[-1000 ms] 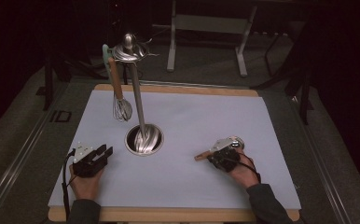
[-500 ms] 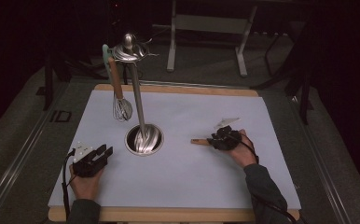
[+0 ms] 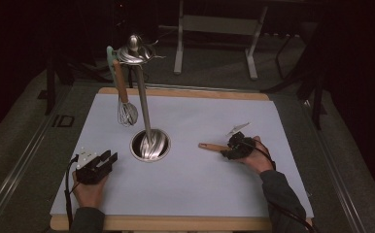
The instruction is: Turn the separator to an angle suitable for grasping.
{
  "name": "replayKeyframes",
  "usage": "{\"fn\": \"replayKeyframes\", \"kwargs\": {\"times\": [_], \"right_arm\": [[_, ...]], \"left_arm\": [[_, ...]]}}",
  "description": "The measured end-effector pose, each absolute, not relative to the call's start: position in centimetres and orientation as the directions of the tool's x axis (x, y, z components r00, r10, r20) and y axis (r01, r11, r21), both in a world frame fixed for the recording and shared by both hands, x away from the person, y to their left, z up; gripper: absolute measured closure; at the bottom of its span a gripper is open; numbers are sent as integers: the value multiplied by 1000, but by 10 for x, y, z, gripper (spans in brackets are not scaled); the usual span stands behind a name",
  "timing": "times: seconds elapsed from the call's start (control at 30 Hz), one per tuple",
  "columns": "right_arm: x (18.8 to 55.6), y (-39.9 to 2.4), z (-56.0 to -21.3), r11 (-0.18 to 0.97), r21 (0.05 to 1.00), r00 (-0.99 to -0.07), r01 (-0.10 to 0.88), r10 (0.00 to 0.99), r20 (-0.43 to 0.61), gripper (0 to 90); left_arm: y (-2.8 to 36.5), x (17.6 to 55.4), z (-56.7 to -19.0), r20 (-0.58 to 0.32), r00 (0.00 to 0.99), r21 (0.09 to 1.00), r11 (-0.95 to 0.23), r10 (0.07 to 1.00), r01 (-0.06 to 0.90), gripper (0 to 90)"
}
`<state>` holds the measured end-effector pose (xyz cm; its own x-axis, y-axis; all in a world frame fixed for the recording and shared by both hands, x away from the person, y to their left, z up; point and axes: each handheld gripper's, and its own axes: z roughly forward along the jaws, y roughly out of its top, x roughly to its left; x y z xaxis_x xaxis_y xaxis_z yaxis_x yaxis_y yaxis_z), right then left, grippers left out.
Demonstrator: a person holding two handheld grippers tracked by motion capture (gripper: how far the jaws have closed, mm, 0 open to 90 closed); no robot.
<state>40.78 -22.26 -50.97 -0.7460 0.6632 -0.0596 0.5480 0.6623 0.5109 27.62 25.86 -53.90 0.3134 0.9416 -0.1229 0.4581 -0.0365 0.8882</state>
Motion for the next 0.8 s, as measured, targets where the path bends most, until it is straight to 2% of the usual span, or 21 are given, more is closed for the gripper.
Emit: {"fn": "replayKeyframes", "kwargs": {"times": [0.13,0.23,0.33,0.37,0.43,0.7,0.73,0.8], "right_arm": [[402,-216,-506,654,500,-747,567,665,-23,668],[399,-209,-504,640,487,-742,594,670,24,695],[398,-207,-504,639,482,-742,599,669,36,696],[397,-197,-501,655,441,-761,613,640,107,692],[398,-190,-501,668,420,-773,614,617,149,664],[406,-180,-504,692,386,-785,610,595,173,639],[411,-178,-504,691,378,-781,617,598,181,587],[413,-178,-502,694,376,-782,613,601,167,573]], "left_arm": [[259,276,-539,-123,313,888,-37,942,458,667],[259,276,-539,-123,313,888,-37,942,459,667],[259,276,-539,-123,314,888,-37,941,459,667],[259,276,-539,-120,315,888,-39,942,458,667],[259,276,-539,-122,314,888,-37,942,458,667],[259,276,-539,-123,315,888,-37,941,458,667],[259,276,-539,-124,315,888,-37,941,458,667],[259,276,-539,-123,315,888,-37,941,458,667]]}}
